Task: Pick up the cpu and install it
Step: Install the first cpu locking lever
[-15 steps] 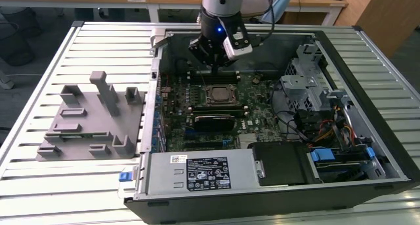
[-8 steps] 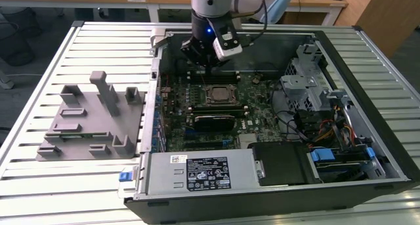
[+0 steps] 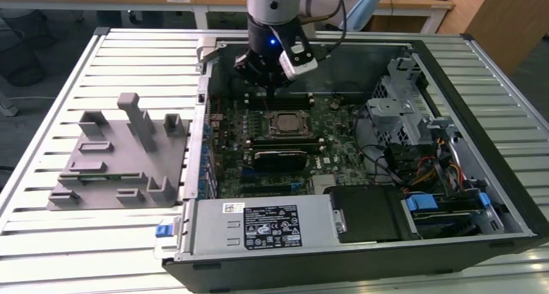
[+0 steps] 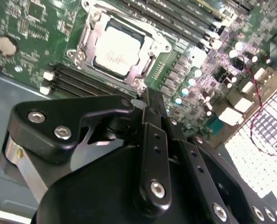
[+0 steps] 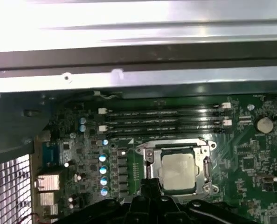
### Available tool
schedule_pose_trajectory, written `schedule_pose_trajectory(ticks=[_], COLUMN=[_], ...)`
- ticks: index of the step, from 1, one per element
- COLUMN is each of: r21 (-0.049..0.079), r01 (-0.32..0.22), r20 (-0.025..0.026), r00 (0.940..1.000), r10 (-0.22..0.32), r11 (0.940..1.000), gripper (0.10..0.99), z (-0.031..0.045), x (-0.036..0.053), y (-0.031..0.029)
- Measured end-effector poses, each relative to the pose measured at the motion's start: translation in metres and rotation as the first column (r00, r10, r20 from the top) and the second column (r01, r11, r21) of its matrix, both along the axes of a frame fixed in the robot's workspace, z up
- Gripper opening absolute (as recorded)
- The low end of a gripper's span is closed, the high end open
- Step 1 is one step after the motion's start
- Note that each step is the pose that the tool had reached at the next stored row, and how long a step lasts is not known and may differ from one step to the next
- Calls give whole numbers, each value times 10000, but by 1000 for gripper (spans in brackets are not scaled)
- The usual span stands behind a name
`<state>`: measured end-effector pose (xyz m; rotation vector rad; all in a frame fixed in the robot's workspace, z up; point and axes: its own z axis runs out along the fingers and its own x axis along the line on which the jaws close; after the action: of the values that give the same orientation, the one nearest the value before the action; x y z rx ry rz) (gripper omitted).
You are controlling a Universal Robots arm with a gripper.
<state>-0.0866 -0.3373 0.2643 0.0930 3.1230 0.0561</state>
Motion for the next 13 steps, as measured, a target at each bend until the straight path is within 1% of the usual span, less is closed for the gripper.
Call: schedule_pose_trajectory(ticks=[3,8,10,13], r21=[1,1,1,0], r01=[0,-1,-11,-34], r20=[2,1,1,2], r00=[10000,10000,10000,10000], r10=[0,1,11,34], r11=[10000,10000,10000,10000], gripper=[106,106,106,106], z=[-8,-19,-26,-40], x=[-90,-170,-201,-226], y=[2,26,49,107])
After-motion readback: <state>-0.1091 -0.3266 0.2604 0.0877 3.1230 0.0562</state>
